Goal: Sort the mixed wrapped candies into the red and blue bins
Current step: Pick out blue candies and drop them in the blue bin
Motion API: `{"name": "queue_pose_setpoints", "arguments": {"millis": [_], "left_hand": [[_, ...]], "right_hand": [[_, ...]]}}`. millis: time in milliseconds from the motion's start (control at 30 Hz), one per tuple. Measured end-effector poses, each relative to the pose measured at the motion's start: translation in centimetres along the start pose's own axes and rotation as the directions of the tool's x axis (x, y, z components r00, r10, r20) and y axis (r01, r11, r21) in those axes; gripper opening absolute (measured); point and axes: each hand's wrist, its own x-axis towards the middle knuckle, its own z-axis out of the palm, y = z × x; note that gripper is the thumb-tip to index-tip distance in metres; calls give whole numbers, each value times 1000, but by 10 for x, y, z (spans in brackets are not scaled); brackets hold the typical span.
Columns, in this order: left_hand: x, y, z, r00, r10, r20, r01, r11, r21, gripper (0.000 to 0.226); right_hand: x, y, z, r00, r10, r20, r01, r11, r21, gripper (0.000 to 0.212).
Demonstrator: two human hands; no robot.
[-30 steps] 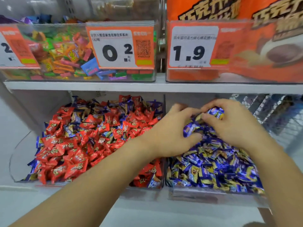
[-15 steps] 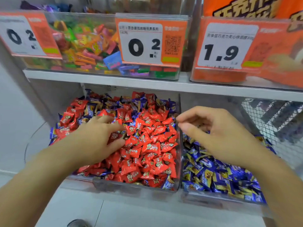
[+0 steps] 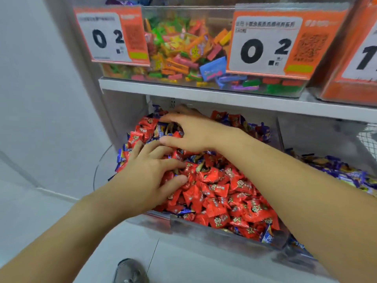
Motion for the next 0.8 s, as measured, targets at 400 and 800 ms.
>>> {"name": "queue_pose_setpoints", "arguments": {"millis": [400,800], "left_hand": [[11,-29,-7,938,-220,-269,188,972,-140,45],[17,-27,-5,955,-294,-43,286,949,-132,63]], "right_hand": [[17,-2,15,983,4,181,45,963,-267,43],[27,-7,-8,998,49,41,-51,998,42,97]]}}
